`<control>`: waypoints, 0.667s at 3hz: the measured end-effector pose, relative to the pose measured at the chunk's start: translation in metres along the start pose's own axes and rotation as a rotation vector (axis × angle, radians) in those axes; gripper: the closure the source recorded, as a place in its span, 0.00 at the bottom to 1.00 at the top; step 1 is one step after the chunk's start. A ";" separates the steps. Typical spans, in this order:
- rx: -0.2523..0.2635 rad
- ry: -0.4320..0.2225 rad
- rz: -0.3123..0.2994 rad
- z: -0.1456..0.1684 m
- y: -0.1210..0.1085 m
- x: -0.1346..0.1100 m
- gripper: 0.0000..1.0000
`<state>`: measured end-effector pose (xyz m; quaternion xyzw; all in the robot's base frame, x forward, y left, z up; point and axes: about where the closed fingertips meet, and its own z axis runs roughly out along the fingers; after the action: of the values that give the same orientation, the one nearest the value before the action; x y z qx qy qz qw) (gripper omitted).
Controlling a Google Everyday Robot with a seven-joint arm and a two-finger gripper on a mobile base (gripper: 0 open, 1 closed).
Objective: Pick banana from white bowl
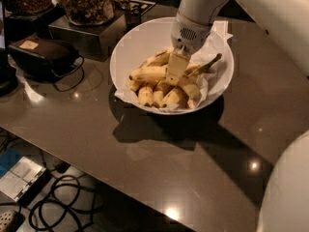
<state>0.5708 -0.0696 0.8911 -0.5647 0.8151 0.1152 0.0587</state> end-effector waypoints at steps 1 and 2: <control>0.038 -0.027 -0.017 -0.009 0.004 -0.003 1.00; 0.080 -0.041 -0.057 -0.028 0.028 -0.008 1.00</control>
Offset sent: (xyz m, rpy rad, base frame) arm -0.0604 0.0116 0.0662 -0.0083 -0.1390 0.0768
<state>0.5487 -0.0600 0.9232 -0.5825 0.8011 0.0925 0.1014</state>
